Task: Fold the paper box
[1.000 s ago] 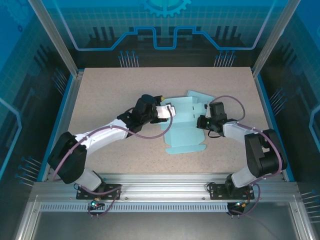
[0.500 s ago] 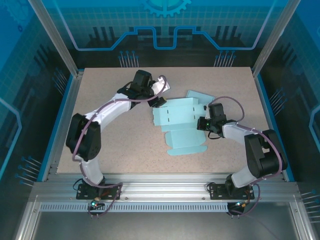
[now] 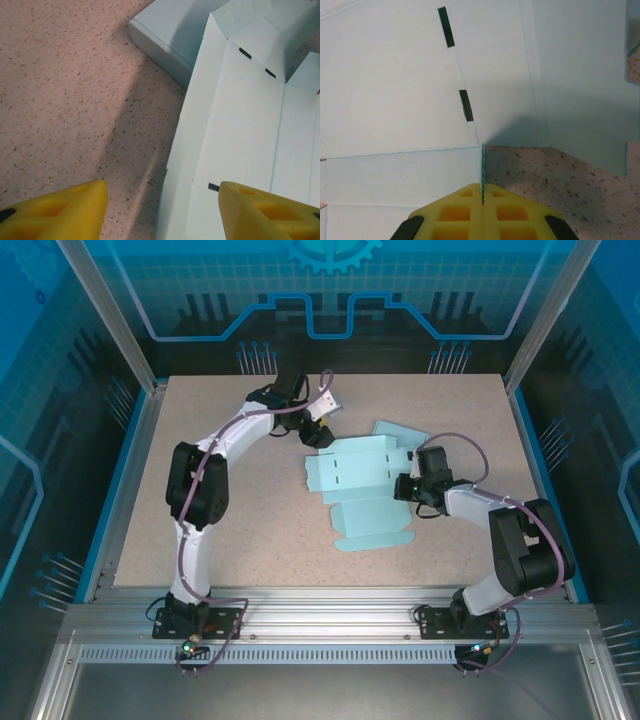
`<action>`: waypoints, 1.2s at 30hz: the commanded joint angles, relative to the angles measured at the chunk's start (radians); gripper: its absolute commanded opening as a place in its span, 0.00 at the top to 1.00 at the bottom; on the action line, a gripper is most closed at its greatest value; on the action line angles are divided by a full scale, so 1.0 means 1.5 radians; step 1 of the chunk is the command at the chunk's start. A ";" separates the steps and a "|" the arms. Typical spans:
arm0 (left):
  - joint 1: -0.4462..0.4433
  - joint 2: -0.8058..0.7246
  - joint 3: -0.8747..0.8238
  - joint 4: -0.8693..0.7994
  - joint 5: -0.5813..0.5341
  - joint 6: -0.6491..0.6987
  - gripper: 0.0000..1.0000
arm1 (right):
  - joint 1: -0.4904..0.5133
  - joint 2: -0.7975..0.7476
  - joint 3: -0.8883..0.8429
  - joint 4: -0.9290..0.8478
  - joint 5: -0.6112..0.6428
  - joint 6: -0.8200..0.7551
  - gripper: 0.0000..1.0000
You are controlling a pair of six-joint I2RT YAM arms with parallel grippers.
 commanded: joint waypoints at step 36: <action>-0.001 0.025 -0.033 0.013 0.051 0.025 0.96 | 0.010 0.017 0.005 -0.016 0.012 -0.012 1.00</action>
